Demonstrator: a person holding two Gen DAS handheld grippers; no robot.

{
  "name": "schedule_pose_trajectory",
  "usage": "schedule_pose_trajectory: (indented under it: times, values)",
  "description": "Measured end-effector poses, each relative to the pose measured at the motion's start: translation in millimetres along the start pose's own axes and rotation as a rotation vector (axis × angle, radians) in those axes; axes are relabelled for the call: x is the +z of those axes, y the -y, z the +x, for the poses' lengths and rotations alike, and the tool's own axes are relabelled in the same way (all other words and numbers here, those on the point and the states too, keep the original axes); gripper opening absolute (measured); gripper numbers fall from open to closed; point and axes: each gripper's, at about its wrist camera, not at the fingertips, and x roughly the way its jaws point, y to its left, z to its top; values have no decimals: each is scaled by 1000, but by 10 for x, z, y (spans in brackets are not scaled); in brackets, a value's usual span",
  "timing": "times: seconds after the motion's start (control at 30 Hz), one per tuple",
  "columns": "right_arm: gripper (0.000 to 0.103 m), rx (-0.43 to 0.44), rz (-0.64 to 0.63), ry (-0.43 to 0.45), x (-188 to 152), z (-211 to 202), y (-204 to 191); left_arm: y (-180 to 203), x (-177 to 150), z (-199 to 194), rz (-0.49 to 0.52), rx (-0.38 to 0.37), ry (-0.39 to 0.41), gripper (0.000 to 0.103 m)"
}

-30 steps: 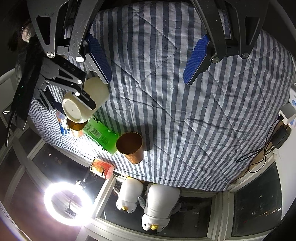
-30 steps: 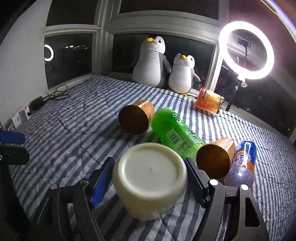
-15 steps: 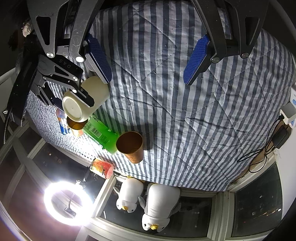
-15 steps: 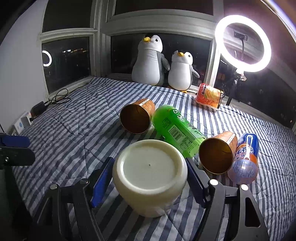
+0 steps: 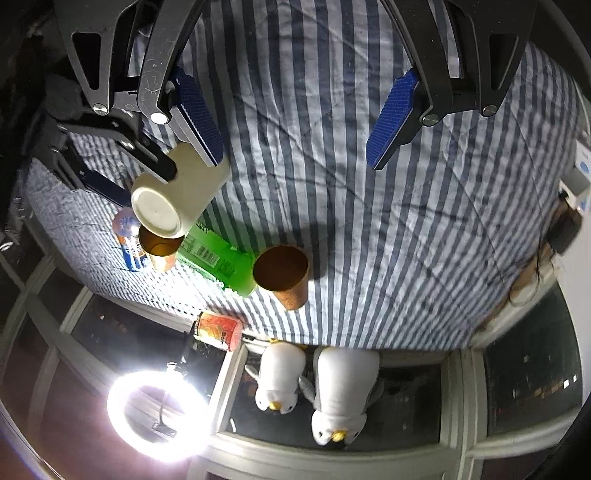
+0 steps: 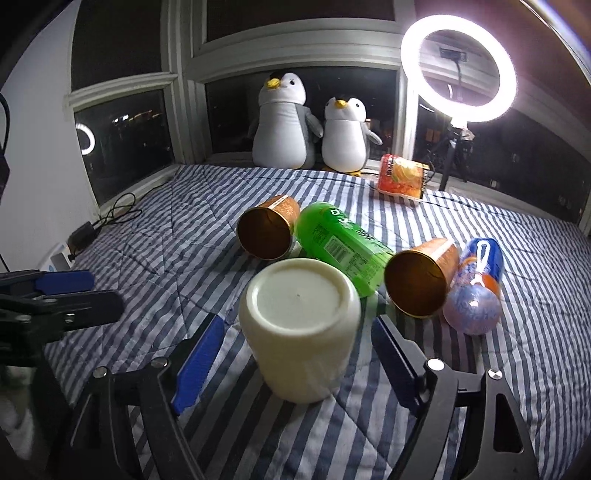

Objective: Flip cup upside down

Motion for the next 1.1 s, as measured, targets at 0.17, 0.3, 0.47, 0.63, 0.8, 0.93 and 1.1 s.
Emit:
schedule_pose_trajectory:
  times: [0.17, 0.3, 0.47, 0.63, 0.8, 0.93, 1.1]
  values:
    - [83, 5, 41, -1, -54, -117, 66, 100, 3, 71, 0, -11, 4, 87]
    - [84, 9, 65, -12, -97, -161, 100, 141, -24, 131, -2, -10, 8, 95]
    - [84, 7, 93, -22, -154, -227, 145, 203, -64, 165, 17, 3, 33, 101]
    - [87, -17, 104, -13, -199, -339, 162, 323, -76, 124, 59, 38, 89, 102]
    - [89, -61, 109, 4, -220, -422, 192, 371, -72, 59, 76, 56, 126, 102]
    - [89, -84, 124, 12, -232, -478, 256, 397, -68, -28, 88, 79, 171, 102]
    - [89, -103, 159, 38, -226, -585, 369, 418, -64, -137, 96, 95, 214, 102]
